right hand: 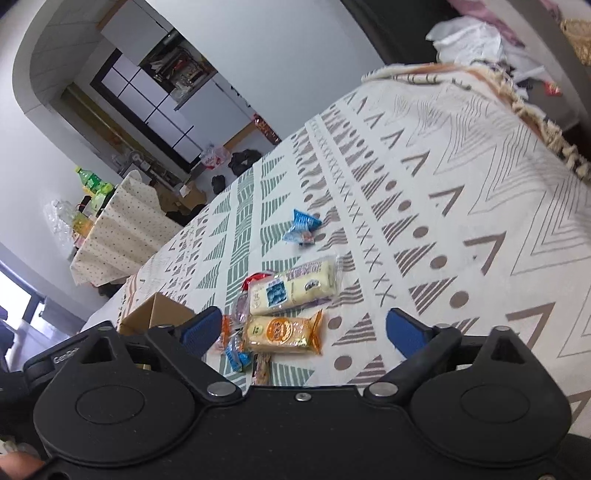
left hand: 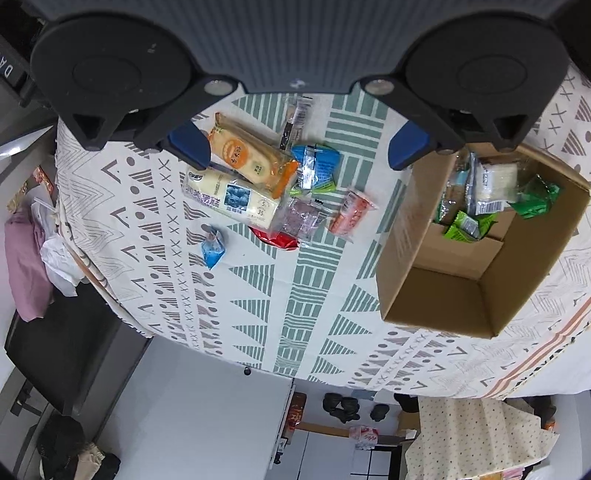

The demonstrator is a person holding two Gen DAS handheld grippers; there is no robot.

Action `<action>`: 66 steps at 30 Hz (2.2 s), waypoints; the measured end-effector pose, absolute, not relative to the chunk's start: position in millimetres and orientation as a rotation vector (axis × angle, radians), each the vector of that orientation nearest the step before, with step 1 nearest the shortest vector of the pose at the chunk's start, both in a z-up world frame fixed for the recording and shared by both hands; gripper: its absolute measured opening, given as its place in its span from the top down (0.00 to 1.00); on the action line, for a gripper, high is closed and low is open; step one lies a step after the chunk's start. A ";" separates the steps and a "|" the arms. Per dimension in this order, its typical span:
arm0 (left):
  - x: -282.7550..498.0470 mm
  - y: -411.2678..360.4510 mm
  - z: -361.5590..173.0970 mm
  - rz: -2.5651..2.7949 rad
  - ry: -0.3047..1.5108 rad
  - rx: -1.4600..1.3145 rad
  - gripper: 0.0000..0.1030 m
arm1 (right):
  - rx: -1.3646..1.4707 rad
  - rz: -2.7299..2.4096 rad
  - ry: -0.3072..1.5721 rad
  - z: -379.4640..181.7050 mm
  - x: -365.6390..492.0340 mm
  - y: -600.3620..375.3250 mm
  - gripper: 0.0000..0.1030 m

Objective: Organize snacks
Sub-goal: 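Grasp the clear stick packet with left tool while right tool approaches the orange-labelled pastry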

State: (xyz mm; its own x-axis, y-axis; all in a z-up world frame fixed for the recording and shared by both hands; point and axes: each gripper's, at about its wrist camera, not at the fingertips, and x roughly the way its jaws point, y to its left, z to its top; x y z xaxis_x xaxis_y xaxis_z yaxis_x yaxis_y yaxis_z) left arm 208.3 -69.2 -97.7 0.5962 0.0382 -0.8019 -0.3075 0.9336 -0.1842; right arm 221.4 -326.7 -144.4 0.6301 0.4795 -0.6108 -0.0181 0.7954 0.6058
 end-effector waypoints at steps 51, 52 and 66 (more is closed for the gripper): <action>245.3 -58.7 -185.9 0.262 1.144 -0.417 0.83 | 0.458 0.520 0.966 -195.9 298.8 -242.7 0.40; 244.6 -57.9 -184.2 0.265 1.140 -0.414 0.83 | 0.454 0.520 0.977 -197.7 299.9 -240.8 0.40; 233.9 -47.4 -176.3 0.302 1.128 -0.391 0.83 | 0.332 0.533 1.142 -213.8 288.4 -223.5 0.42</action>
